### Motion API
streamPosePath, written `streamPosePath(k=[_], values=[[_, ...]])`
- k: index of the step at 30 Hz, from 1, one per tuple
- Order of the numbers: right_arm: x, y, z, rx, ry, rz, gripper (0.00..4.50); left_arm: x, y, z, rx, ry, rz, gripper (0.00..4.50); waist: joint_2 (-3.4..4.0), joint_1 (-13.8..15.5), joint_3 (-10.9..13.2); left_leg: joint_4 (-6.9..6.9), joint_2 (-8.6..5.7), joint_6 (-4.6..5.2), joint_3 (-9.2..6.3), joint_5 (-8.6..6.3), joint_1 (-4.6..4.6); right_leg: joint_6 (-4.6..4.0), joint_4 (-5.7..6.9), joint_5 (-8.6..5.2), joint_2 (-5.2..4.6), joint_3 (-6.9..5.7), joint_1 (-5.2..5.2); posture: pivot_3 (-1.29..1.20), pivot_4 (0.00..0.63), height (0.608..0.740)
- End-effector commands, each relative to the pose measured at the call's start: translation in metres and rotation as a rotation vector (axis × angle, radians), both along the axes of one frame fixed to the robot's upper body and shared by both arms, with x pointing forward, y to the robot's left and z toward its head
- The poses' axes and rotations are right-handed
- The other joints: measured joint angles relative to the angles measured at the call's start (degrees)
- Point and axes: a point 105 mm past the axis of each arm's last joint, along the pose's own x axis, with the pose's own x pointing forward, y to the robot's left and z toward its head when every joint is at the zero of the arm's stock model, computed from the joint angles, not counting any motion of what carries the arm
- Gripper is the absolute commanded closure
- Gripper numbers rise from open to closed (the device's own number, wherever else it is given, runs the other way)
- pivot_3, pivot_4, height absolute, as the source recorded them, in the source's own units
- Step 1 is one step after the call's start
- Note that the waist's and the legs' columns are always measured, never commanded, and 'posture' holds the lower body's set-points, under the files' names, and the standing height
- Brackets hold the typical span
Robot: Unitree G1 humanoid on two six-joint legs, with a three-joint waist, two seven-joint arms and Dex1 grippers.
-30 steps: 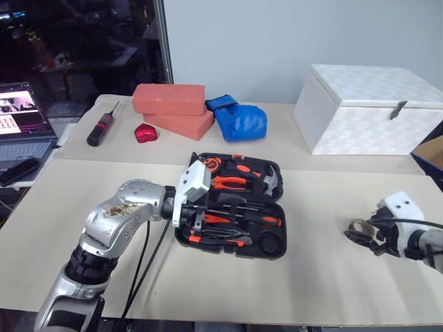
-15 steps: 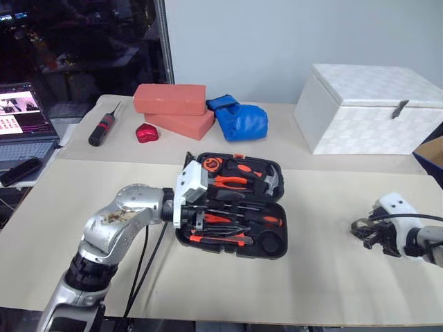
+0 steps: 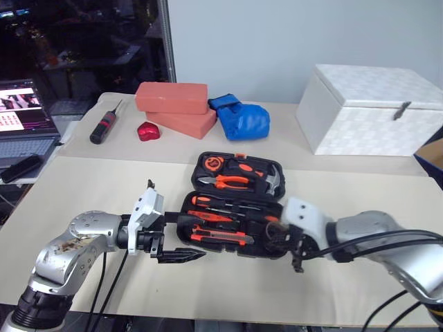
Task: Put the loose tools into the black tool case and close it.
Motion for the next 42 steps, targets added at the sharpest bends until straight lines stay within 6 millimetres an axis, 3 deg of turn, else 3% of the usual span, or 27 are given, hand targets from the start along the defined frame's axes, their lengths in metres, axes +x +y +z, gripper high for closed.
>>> streamPosePath(k=[1, 6, 15, 22, 26, 31, 33, 36, 41, 42], values=[[0.001, 0.006, -0.001, -0.035, -0.02, 0.029, 4.48, 0.0, -0.002, 0.007, -0.011, -0.054, -0.002, 0.35, -0.01, -0.18, 0.0, 0.0, 0.01, 0.0, 0.01, 0.0, -0.03, 0.01, -0.02, 0.0, 0.01, 0.0, 0.0, 0.0, 0.15, 0.736], [0.003, -0.003, -0.014, -0.123, 0.024, 0.037, 4.48, 0.0, 0.0, 0.005, -0.001, -0.065, 0.018, 0.35, -0.01, -0.26, 0.0, -0.06, 0.05, 0.03, 0.0, -0.02, -0.07, 0.03, 0.06, -0.04, 0.06, -0.03, -0.09, 0.0, 0.15, 0.736], [-0.004, -0.007, -0.02, -0.148, 0.073, 0.072, 4.48, 0.001, -0.001, 0.003, -0.001, -0.079, 0.032, 0.35, -0.01, -0.07, 0.01, 0.0, 0.07, 0.02, 0.0, -0.01, -0.01, 0.01, 0.1, -0.06, 0.06, -0.05, -0.03, 0.0, 0.15, 0.736], [0.002, 0.001, -0.005, -0.063, 0.043, 0.092, 2.21, 0.009, 0.001, 0.005, -0.017, -0.075, 0.067, 0.35, -0.01, -0.15, 0.01, -0.05, 0.09, 0.03, -0.01, -0.02, -0.03, 0.02, 0.1, -0.09, 0.09, -0.07, -0.04, 0.0, 0.15, 0.736], [-0.005, 0.005, 0.015, 0.049, 0.036, 0.127, 2.21, 0.021, 0.002, 0.012, -0.059, -0.061, 0.128, 0.35, -0.02, -0.12, 0.01, -0.06, 0.09, 0.04, -0.04, -0.02, -0.04, 0.04, 0.14, -0.09, 0.11, -0.09, -0.05, 0.0, 0.15, 0.736], [-0.008, 0.006, 0.029, 0.168, 0.019, 0.101, 2.21, 0.049, 0.004, 0.024, -0.119, -0.057, 0.297, 0.35, -0.03, -0.1, 0.02, 0.03, 0.08, 0.03, -0.05, -0.01, 0.02, 0.05, 0.15, -0.07, 0.11, -0.08, 0.08, 0.0, 0.15, 0.736], [0.004, 0.006, 0.045, 0.273, -0.084, 0.031, 2.21, 0.074, 0.006, 0.03, -0.135, -0.031, 0.43, 0.35, -0.08, -0.09, 0.04, 0.09, 0.07, 0.03, -0.08, -0.01, 0.05, 0.06, 0.17, -0.05, 0.12, -0.09, 0.13, 0.0, 0.15, 0.736], [0.049, -0.019, 0.06, 0.368, -0.218, -0.311, 2.21, 0.121, 0.011, 0.026, -0.033, 0.062, 0.667, 0.35, -0.15, -0.13, 0.07, 0.21, 0.02, 0.07, -0.3, 0.05, 0.05, 0.5, 0.27, 0.25, 0.2, -0.12, 0.25, 0.0, 0.15, 0.736], [0.078, -0.031, 0.06, 0.398, -0.201, -0.534, 2.21, 0.15, 0.009, 0.029, -0.007, 0.124, 0.74, 0.35, -0.15, -0.76, 0.08, 0.3, -0.34, 0.05, -0.62, 0.18, -0.02, 0.54, 0.21, 0.48, 0.14, -0.01, 0.2, 0.0, 0.15, 0.736], [0.097, -0.042, 0.057, 0.39, -0.184, -0.633, 2.21, 0.164, 0.003, 0.026, 0.008, 0.145, 0.78, 0.35, -0.15, -0.88, 0.08, 0.29, -0.35, 0.05, -0.63, 0.18, -0.02, 0.54, 0.2, 0.48, 0.13, 0.0, 0.18, 0.0, 0.15, 0.736]])
